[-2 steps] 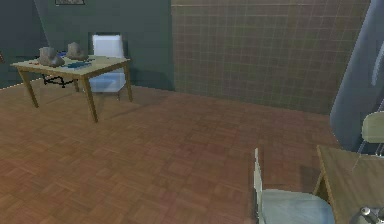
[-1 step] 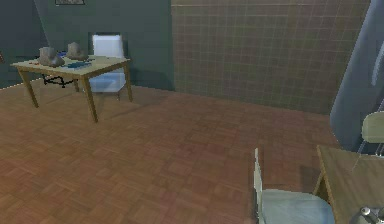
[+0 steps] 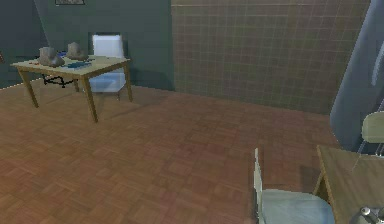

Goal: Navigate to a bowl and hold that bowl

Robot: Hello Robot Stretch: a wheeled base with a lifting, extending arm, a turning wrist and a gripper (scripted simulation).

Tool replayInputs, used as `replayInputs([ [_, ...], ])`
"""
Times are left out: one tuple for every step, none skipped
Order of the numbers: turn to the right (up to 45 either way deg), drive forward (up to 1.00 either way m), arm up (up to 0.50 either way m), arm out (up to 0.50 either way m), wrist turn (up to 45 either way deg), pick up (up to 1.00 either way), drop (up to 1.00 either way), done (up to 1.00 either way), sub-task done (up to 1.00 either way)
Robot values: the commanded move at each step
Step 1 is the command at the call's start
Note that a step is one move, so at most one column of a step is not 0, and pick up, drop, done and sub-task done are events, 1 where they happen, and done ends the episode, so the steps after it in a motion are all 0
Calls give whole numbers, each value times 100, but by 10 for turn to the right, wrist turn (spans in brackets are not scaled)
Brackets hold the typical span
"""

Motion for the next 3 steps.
replayInputs([
  [0, 0, 0, 0, 450, 0, 0, 0, 0],
  [0, 0, 0, 0, 270, 0, 0, 0, 0],
  [0, 0, -24, 0, 0, 0, 0, 0, 0],
])
